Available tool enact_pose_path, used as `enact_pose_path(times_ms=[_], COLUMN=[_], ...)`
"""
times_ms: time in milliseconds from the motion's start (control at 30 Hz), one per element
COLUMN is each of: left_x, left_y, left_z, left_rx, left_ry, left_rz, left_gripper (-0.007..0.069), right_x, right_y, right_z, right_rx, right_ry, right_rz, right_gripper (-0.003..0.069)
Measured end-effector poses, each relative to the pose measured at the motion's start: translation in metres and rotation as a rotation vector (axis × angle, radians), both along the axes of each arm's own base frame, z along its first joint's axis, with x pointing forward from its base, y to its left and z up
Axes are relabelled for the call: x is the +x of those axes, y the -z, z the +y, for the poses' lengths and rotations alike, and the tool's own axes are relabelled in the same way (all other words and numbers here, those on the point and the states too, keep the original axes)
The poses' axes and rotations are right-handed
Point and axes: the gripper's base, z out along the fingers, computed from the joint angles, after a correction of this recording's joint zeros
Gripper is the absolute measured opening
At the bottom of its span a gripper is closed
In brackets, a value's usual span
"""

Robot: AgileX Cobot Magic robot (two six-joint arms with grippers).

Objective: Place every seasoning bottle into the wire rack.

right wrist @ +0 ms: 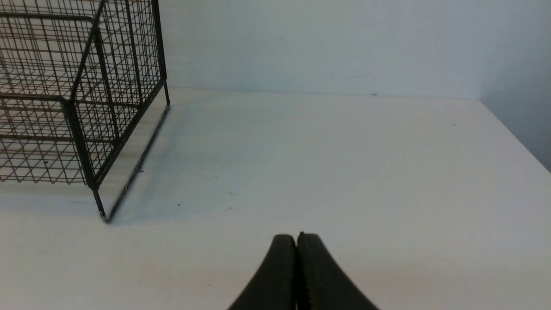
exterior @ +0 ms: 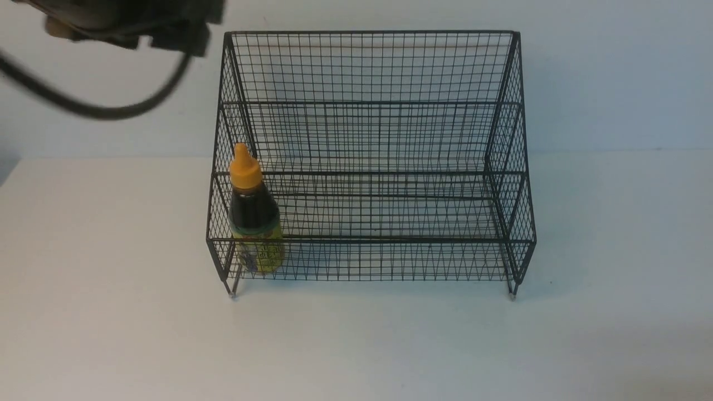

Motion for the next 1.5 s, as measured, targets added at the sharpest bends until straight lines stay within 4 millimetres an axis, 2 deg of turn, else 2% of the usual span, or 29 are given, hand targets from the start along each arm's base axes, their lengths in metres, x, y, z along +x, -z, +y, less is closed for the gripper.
enact_pose_path(times_ms=[33, 100, 133, 167, 200, 233, 267, 300, 333, 367, 433, 500, 600, 633, 667, 733, 900, 1167, 1500], left_x=[-0.013, -0.047, -0.053, -0.076, -0.079, -0.103, -0.104, -0.131, -0.141, -0.145, -0.172, -0.183, -0.199, -0.201, -0.206, -0.210, -0.212, -0.204, -0.200], left_y=[-0.008, -0.024, -0.026, -0.028, -0.028, -0.023, -0.018, -0.004, 0.012, 0.018, 0.060, 0.084, 0.135, 0.143, 0.168, 0.190, 0.213, 0.251, 0.276], left_z=[0.005, 0.018, 0.021, 0.029, 0.030, 0.039, 0.039, 0.048, 0.051, 0.052, 0.060, 0.063, 0.067, 0.068, 0.069, 0.070, 0.070, 0.066, 0.069], left_rx=[0.003, -0.004, -0.005, -0.014, -0.015, -0.026, -0.024, -0.048, -0.057, -0.060, -0.111, -0.161, -0.286, -0.289, -0.332, -0.383, -0.422, -0.390, -0.229], left_ry=[0.006, 0.015, 0.016, 0.019, 0.020, 0.028, 0.031, 0.043, 0.053, 0.057, 0.067, 0.065, 0.063, 0.063, 0.073, 0.087, 0.102, 0.097, 0.083], left_rz=[-0.014, -0.067, -0.073, -0.097, -0.099, -0.115, -0.107, -0.154, -0.175, -0.188, -0.253, -0.303, -0.457, -0.462, -0.563, -0.690, -0.799, -0.705, -0.646], left_gripper=[0.0290, 0.0125, 0.0101, 0.0039, 0.0034, 0.0011, 0.0004, -0.0004, -0.0005, -0.0005, -0.0005, -0.0005, -0.0005, -0.0005, -0.0005, -0.0005, -0.0005, -0.0005, -0.0005], right_x=[0.000, 0.000, 0.000, 0.000, 0.000, 0.000, 0.000, 0.000, 0.000, 0.000, 0.000, 0.000, 0.000, 0.000, 0.000, 0.000, 0.000, 0.000, 0.000], right_y=[0.000, 0.000, 0.000, 0.000, 0.000, 0.000, 0.000, 0.000, 0.000, 0.000, 0.000, 0.000, 0.000, 0.000, 0.000, 0.000, 0.000, 0.000, 0.000], right_z=[0.000, 0.000, 0.000, 0.000, 0.000, 0.000, 0.000, 0.000, 0.000, 0.000, 0.000, 0.000, 0.000, 0.000, 0.000, 0.000, 0.000, 0.000, 0.000], right_rx=[0.000, 0.000, 0.000, 0.000, 0.000, 0.000, 0.000, 0.000, 0.000, 0.000, 0.000, 0.000, 0.000, 0.000, 0.000, 0.000, 0.000, 0.000, 0.000], right_ry=[0.000, 0.000, 0.000, 0.000, 0.000, 0.000, 0.000, 0.000, 0.000, 0.000, 0.000, 0.000, 0.000, 0.000, 0.000, 0.000, 0.000, 0.000, 0.000], right_rz=[0.000, 0.000, 0.000, 0.000, 0.000, 0.000, 0.000, 0.000, 0.000, 0.000, 0.000, 0.000, 0.000, 0.000, 0.000, 0.000, 0.000, 0.000, 0.000], right_gripper=[-0.0015, -0.0015, -0.0015, -0.0015, -0.0015, -0.0015, -0.0015, -0.0015, -0.0015, -0.0015, -0.0015, -0.0015, -0.0015, -0.0015, -0.0015, -0.0015, -0.0015, -0.0015, -0.0015])
